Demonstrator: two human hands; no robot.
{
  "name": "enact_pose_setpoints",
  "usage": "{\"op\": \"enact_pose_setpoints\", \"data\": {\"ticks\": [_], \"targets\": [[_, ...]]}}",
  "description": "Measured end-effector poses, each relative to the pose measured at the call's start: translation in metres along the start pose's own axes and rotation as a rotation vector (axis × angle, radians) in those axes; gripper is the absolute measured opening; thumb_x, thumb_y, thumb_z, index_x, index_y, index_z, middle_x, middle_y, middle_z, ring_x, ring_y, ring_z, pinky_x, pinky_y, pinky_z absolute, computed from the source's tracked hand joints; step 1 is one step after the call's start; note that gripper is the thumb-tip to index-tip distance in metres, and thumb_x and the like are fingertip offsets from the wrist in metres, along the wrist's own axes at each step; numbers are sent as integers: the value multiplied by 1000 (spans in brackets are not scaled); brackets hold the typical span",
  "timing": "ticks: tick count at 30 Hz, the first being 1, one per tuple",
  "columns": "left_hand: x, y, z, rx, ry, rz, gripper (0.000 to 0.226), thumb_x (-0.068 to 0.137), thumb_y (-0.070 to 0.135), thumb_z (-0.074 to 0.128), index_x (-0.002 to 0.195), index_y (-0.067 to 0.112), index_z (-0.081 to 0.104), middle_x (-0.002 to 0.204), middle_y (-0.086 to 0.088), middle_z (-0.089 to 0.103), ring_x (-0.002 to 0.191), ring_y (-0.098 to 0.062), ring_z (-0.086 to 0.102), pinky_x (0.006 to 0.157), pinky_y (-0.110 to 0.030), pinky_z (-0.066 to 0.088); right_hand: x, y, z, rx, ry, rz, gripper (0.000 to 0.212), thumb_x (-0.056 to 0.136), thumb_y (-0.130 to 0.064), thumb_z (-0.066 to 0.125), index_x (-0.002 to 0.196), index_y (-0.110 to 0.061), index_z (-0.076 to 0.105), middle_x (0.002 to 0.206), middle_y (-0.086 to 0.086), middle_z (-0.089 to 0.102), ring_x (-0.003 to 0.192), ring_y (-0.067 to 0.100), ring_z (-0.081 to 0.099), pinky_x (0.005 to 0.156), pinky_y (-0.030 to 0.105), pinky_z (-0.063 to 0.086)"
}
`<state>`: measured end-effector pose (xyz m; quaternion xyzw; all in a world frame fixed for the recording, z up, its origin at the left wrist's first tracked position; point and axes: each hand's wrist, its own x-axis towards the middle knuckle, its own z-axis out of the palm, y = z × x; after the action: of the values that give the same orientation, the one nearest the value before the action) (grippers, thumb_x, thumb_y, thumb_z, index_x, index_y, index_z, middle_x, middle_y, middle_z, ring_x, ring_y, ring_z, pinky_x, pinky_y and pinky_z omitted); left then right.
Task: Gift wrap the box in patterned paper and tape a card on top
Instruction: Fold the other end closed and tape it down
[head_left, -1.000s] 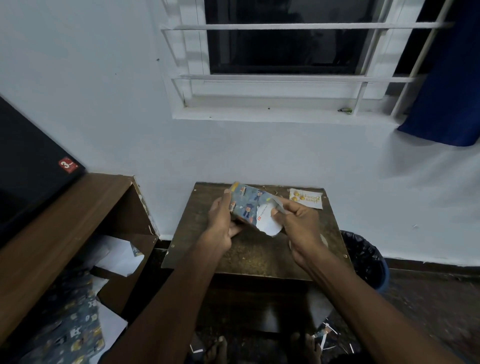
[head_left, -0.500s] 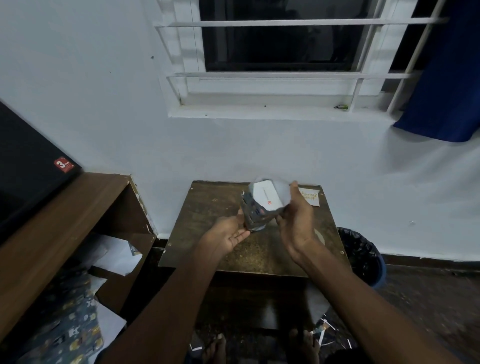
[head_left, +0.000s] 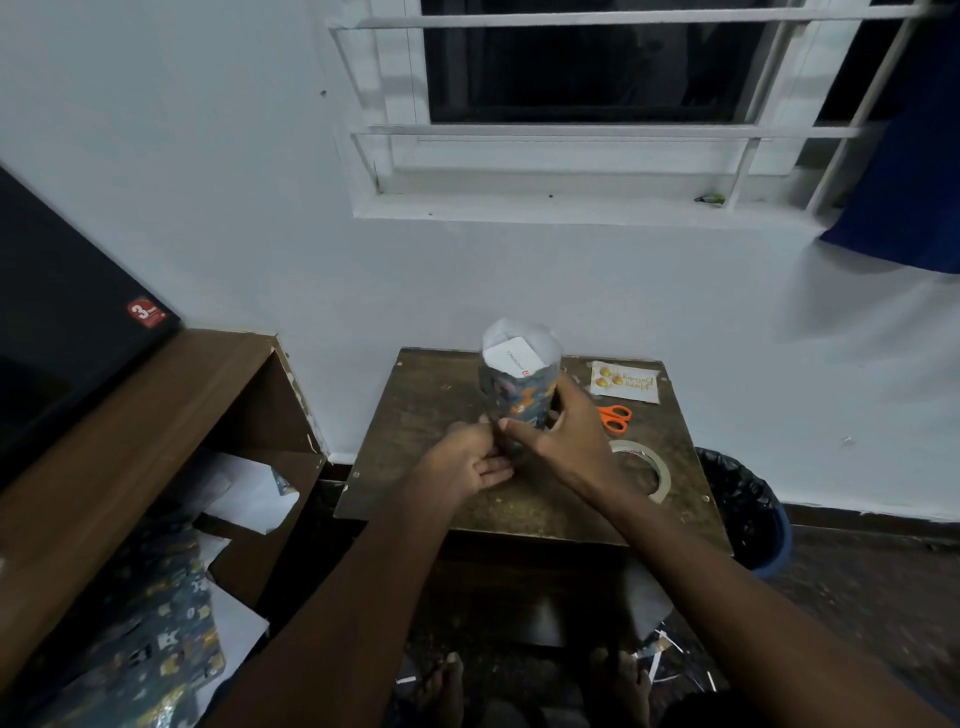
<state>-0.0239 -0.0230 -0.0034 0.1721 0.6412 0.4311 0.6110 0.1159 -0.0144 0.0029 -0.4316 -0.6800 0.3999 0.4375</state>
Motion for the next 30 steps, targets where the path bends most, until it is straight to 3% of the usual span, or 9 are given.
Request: {"op": "enact_pose_setpoints", "data": {"ticks": [2, 8, 11, 17, 20, 23, 25, 27, 30], "targets": [[-2, 2, -9, 167, -28, -24, 27, 114, 30, 43, 113, 13, 64, 94, -2, 74, 82, -16, 71, 81, -32, 58, 0, 3, -3, -7, 11, 27, 66, 76, -18, 90, 132, -24, 56, 117, -17, 69, 103, -3, 67, 89, 23, 56], [-7, -1, -13, 444, -65, -20, 25, 112, 18, 48, 98, 17, 69, 93, 4, 79, 82, -8, 74, 66, -21, 53, -1, 6, -5, 178, -94, 191, 76, 82, 6, 78, 142, -29, 47, 121, -10, 72, 107, 2, 70, 85, 21, 58], [-7, 0, -11, 474, -61, 10, 19, 110, 20, 53, 101, 19, 70, 105, 0, 80, 82, -9, 73, 65, -21, 51, 3, 10, -4, 251, -115, 221, 76, 88, 6, 75, 148, -30, 45, 130, -7, 71, 118, 11, 69, 99, 35, 58], [-2, 0, -18, 424, -99, -40, 13, 107, 16, 59, 114, 15, 70, 99, 3, 81, 84, -9, 75, 69, -20, 55, 0, 13, -4, 151, -169, 196, 74, 95, 11, 63, 147, -33, 35, 136, -4, 65, 125, 14, 65, 102, 34, 56], [-1, 2, -22, 423, -101, -68, 15, 106, 14, 60, 116, 12, 71, 91, 2, 81, 80, -8, 75, 65, -19, 55, -1, 14, -4, 60, -204, 173, 77, 96, 10, 63, 150, -32, 29, 143, -4, 61, 127, 7, 62, 105, 28, 52], [0, 5, -25, 449, -107, -84, 17, 105, 15, 62, 119, 12, 72, 94, 1, 82, 79, -9, 76, 65, -20, 56, 0, 13, -7, -17, -262, 160, 77, 97, 9, 62, 156, -20, 22, 144, -2, 56, 118, -12, 57, 97, 11, 50], [0, 7, -27, 528, -102, -67, 18, 104, 19, 64, 119, 12, 73, 94, 1, 82, 73, -8, 76, 63, -20, 54, 1, 11, -9, -52, -278, 158, 77, 98, 8, 61, 157, -18, 17, 143, -3, 55, 116, -15, 55, 93, 5, 48], [1, 10, -30, 676, -77, -26, 17, 102, 25, 69, 112, 13, 74, 85, 2, 82, 61, -6, 71, 59, -21, 49, 2, 9, -13, -90, -301, 165, 77, 99, 5, 61, 156, -19, 16, 142, -5, 54, 117, -11, 56, 90, 3, 46], [1, 16, -40, 929, -20, 91, 28, 96, 38, 77, 97, 10, 77, 74, 4, 78, 54, -7, 63, 53, -20, 45, 3, 6, -18, -165, -366, 161, 74, 99, 0, 65, 151, -22, 17, 148, -2, 52, 135, 9, 52, 95, 7, 43]]}}
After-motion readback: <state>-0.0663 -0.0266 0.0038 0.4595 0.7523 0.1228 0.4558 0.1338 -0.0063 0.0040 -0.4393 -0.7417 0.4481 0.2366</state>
